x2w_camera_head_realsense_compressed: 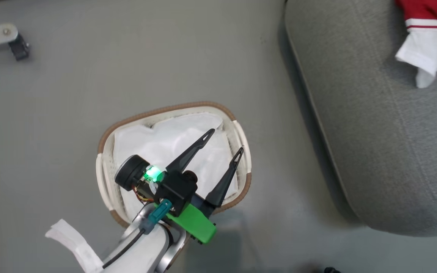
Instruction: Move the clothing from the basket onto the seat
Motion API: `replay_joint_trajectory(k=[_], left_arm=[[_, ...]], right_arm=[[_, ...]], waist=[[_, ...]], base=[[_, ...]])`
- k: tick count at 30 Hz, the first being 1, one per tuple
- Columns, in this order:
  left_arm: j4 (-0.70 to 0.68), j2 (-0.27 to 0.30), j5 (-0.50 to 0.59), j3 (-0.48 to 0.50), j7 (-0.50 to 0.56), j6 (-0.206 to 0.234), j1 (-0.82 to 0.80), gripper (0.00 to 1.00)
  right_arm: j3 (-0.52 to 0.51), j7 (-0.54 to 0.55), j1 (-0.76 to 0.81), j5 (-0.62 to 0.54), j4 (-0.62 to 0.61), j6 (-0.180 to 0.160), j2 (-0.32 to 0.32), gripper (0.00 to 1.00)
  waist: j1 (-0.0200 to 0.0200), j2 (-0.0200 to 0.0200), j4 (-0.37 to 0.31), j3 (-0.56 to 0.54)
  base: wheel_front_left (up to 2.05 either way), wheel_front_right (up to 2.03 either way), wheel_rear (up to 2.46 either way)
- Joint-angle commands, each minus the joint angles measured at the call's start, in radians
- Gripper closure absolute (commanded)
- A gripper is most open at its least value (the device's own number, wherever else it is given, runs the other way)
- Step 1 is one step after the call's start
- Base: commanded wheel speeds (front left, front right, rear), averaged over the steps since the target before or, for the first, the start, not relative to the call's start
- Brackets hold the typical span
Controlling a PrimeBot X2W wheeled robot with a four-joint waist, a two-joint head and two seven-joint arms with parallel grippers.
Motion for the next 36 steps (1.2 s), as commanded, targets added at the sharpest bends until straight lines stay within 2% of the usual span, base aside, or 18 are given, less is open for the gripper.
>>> replay_joint_trajectory(k=[1,7,11,12,13,14,20,25,36], left_arm=[[-0.014,0.011,0.006,0.003,0.001,0.008,-0.017,0.00],[-0.049,0.028,0.022,0.002,0.018,0.022,-0.029,0.00],[-0.057,0.041,0.020,0.007,0.026,0.028,-0.029,0.00],[-0.056,0.045,0.017,0.010,0.027,0.030,-0.028,0.00],[-0.054,0.047,0.014,0.012,0.028,0.031,-0.025,0.00],[-0.052,0.048,0.011,0.012,0.028,0.031,-0.021,0.00],[-0.043,0.051,-0.004,0.015,0.022,0.037,-0.004,0.00],[-0.032,0.045,-0.026,0.023,0.007,0.035,0.009,0.00],[0.049,0.027,-0.081,0.059,-0.034,0.038,0.035,0.00]], right_arm=[[-0.013,0.000,0.024,0.003,0.030,-0.001,0.014,1.00],[-0.061,-0.031,0.100,0.007,0.186,-0.001,0.085,1.00],[-0.037,-0.056,0.115,-0.023,0.266,-0.002,0.107,1.00],[-0.037,-0.062,0.110,-0.023,0.288,-0.001,0.115,0.80],[-0.034,-0.066,0.106,-0.022,0.306,-0.001,0.124,0.69],[-0.030,-0.080,0.100,-0.019,0.321,-0.001,0.130,0.00],[-0.011,-0.160,0.123,0.004,0.376,-0.002,0.171,0.00],[0.012,-0.194,0.197,0.009,0.371,-0.001,0.203,0.00],[0.089,-0.204,0.310,0.064,0.289,-0.001,0.260,0.00]], waist=[[-0.0001,-0.0001,0.074,0.098],[-0.0001,-0.0001,0.069,0.141],[-0.0001,-0.0001,0.054,0.149],[-0.0001,-0.0001,0.048,0.149],[-0.0001,-0.0001,0.043,0.147],[-0.0001,-0.0001,0.037,0.144],[-0.0001,-0.0001,-0.001,0.109],[-0.0001,-0.0001,-0.031,0.063],[-0.0001,-0.0001,-0.055,-0.099]], base=[[0.00,0.00,0.00],[0.00,0.00,0.00],[0.00,0.00,0.00],[0.00,0.00,0.00],[0.00,0.00,0.00],[0.00,0.00,0.00],[0.00,0.00,0.00],[0.00,0.00,0.00],[0.00,0.00,0.00]])
